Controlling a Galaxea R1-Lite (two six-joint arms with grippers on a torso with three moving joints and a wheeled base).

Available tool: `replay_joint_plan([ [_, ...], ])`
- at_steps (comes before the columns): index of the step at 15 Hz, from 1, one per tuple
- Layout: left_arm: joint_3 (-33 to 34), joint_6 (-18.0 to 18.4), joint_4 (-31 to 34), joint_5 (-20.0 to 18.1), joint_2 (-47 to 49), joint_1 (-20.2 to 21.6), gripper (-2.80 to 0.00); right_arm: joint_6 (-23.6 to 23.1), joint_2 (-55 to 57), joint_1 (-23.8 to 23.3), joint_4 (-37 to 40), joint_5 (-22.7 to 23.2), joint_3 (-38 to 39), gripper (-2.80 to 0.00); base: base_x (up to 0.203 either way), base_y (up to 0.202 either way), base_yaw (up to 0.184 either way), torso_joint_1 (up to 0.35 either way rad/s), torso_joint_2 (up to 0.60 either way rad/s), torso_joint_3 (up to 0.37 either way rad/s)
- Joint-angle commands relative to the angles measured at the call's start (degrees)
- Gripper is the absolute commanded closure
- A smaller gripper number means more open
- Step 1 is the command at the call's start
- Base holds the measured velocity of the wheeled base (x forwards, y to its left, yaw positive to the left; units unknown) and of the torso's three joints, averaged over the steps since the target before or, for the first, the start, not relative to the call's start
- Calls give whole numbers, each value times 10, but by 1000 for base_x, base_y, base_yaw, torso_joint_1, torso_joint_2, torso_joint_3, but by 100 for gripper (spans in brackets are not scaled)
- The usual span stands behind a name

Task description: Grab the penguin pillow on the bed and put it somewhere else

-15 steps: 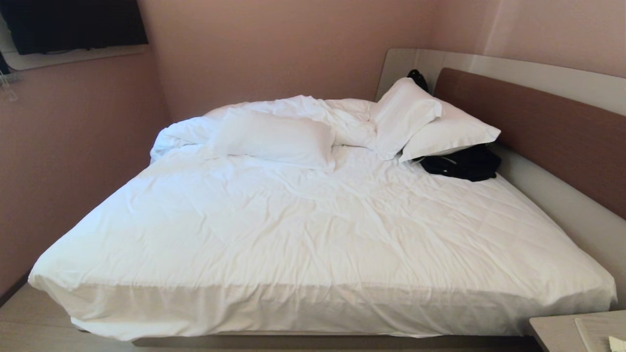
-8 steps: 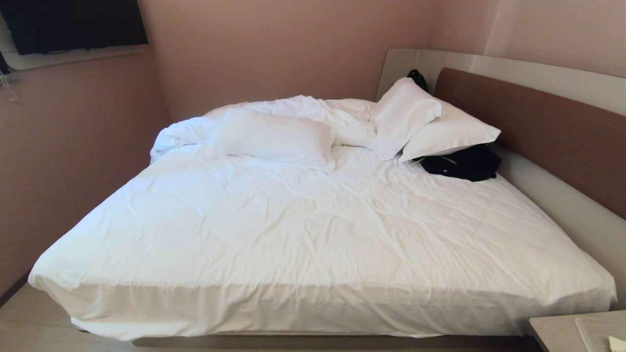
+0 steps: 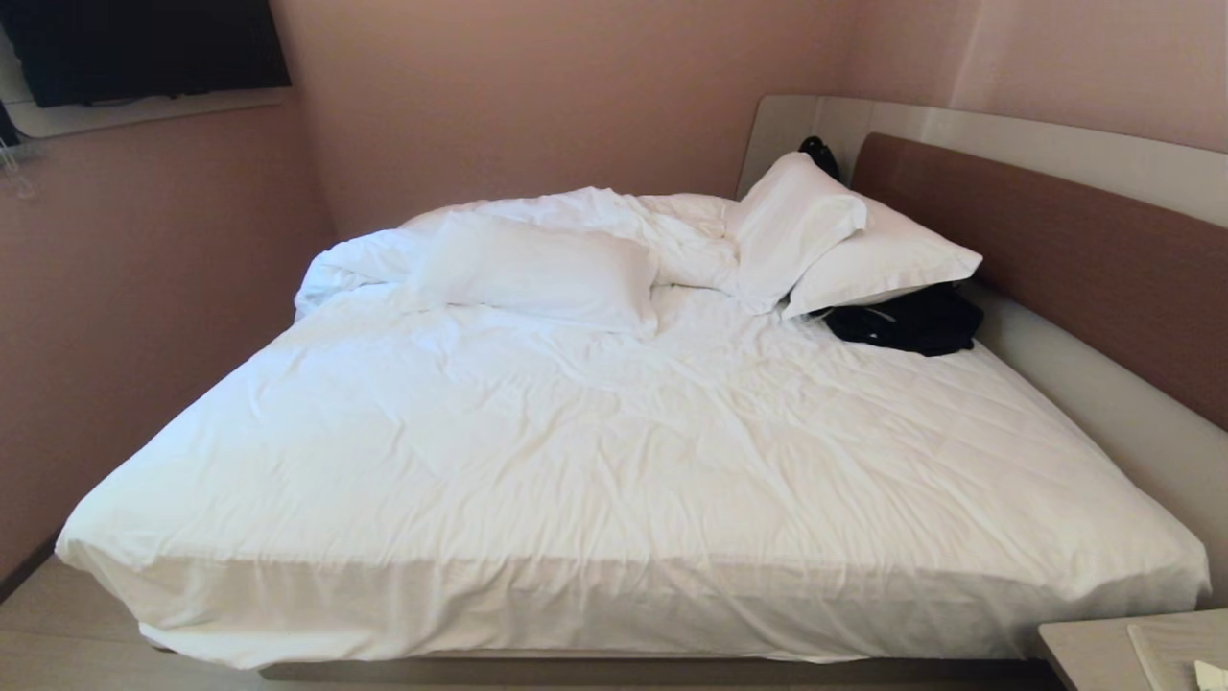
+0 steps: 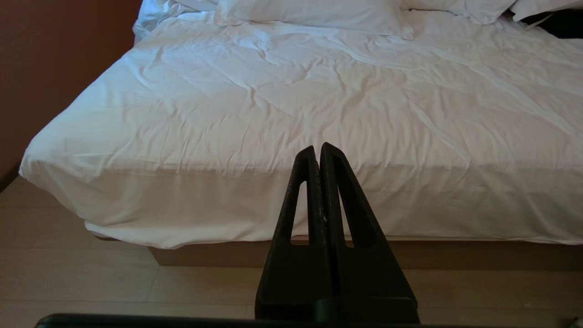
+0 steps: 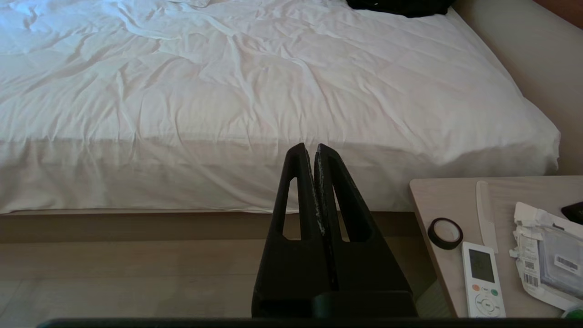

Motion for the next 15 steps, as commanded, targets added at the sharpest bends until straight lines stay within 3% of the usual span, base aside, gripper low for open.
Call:
replay_joint_plan([
  [1,0,0,0,1,0,0,0,2,-1,0,-1,0,2,0,0,0,0,0,0,0],
  [15,0,0,0,1,0,0,0,3,0,0,-2,0,2,0,0,0,0,0,0,0],
])
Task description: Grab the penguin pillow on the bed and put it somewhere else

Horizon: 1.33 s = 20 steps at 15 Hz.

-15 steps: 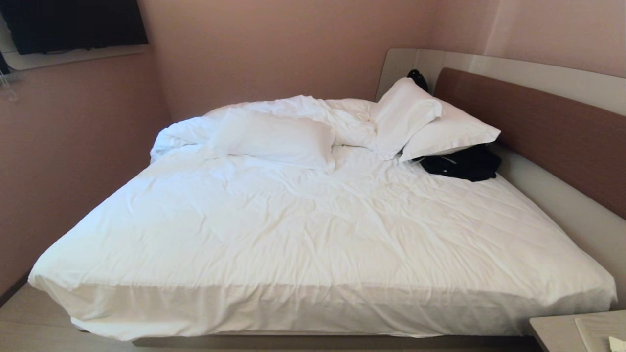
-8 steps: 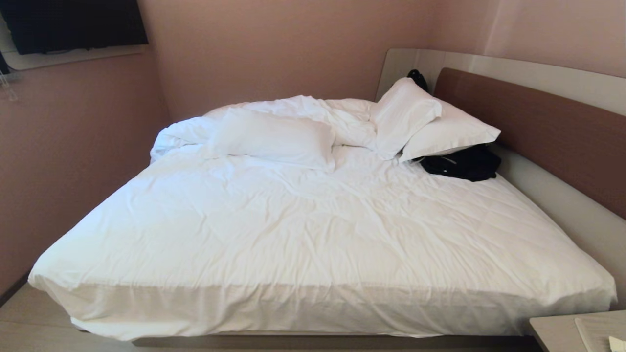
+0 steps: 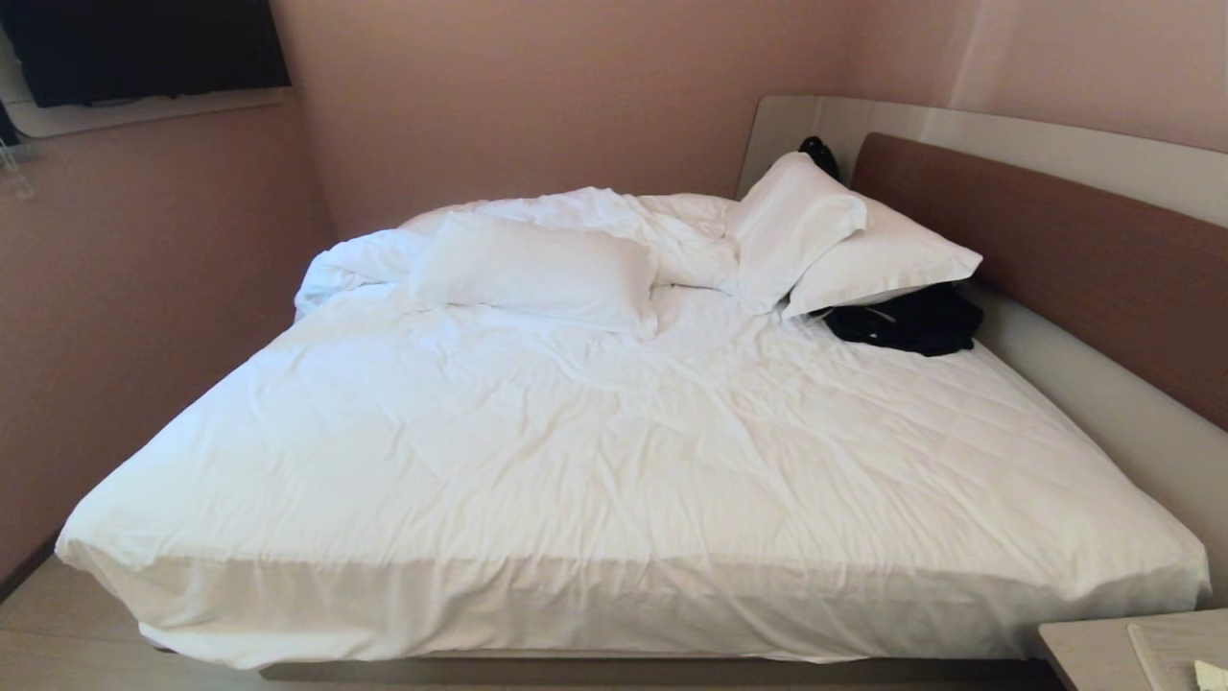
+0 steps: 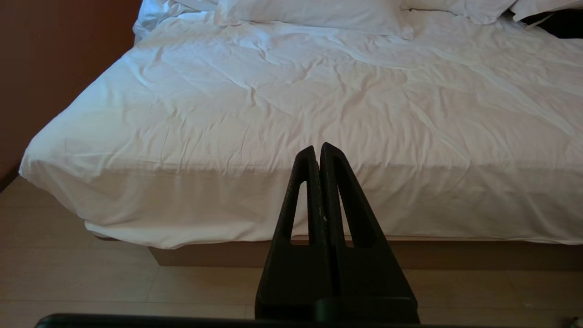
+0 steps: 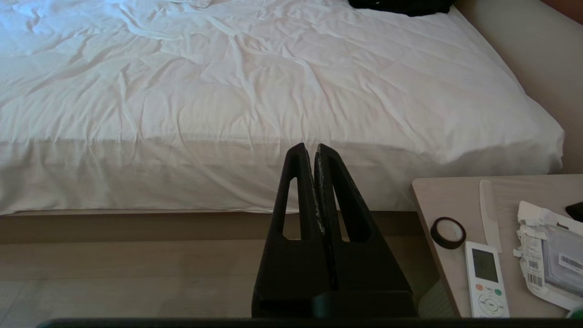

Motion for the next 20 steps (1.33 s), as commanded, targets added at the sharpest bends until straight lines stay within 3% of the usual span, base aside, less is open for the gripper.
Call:
replay_joint_plan([
  [1,0,0,0,0,0,0,0,0,0,0,0,-1,0,0,0,0,0,0,0,0],
  [20,0,0,0,0,0,0,0,9,0,0,0,0,0,0,0,0,0,0,0,0],
])
